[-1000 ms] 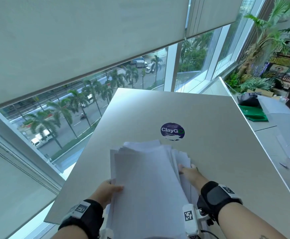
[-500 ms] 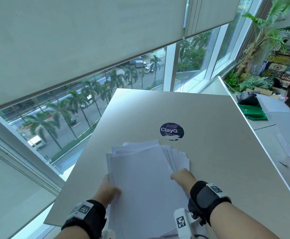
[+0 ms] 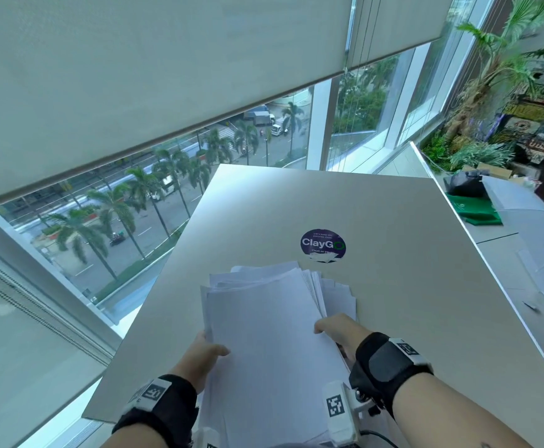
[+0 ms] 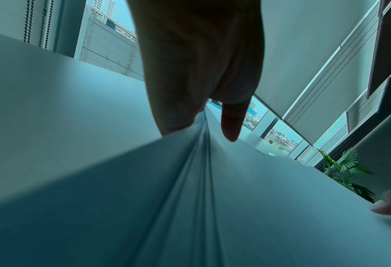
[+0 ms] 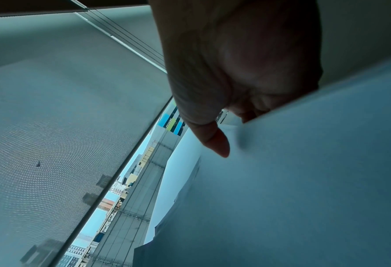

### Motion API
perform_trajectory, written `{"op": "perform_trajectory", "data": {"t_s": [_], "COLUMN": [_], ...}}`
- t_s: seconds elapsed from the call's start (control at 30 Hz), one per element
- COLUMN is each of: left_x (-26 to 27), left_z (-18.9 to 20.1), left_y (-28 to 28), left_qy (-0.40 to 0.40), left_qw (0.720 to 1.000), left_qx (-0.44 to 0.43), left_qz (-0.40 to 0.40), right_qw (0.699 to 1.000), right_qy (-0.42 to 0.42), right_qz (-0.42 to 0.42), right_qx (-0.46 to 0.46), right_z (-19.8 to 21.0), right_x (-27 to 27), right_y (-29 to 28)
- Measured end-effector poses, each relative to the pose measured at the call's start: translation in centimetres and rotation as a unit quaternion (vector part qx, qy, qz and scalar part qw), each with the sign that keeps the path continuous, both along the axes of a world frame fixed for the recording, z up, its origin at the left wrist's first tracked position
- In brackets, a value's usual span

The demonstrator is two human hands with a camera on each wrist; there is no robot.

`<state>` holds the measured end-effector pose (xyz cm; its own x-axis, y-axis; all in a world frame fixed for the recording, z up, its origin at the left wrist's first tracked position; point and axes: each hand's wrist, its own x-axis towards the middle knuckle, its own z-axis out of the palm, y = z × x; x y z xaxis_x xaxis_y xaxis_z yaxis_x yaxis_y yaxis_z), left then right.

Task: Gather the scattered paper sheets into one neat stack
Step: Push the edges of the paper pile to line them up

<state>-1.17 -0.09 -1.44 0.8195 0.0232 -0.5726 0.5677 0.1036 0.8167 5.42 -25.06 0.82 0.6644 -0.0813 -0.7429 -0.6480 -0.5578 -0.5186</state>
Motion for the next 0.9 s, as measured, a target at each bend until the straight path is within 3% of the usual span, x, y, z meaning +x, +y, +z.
{"op": "perform_trajectory", "data": {"t_s": [0.27,0.47,0.63,0.77,0.9], "left_x": [-0.1,0.0,-0.3,-0.2,0.2], "left_z": [-0.5,-1.1,0.0,0.5,0.6], "left_y": [0.1,-0.2,-0.8,-1.2,-1.7], "left_qy": [0.03,0.034,0.023,0.063,0.067], "left_qw": [0.998,0.994,0.989,0.988,0.982], "left_qx": [0.035,0.067,0.145,0.142,0.17], "left_qz": [0.041,0.079,0.032,-0.013,-0.037], "right_qw": [0.996,0.968,0.982,0.989,0.987], "right_qy": [-0.02,-0.035,-0.017,-0.001,0.002], "right_qz": [0.029,-0.073,-0.127,-0.12,-0.137], "right_qx": [0.088,0.236,0.135,0.084,0.084], "right_z": [-1.4,-0.8,-3.7,-10.4,-5.3], "right_x": [-0.8,-2.1,-2.6,-1.5,-2.9], "right_y": [-0.6,-5.1,-8.3,-10.8,-8.2]}}
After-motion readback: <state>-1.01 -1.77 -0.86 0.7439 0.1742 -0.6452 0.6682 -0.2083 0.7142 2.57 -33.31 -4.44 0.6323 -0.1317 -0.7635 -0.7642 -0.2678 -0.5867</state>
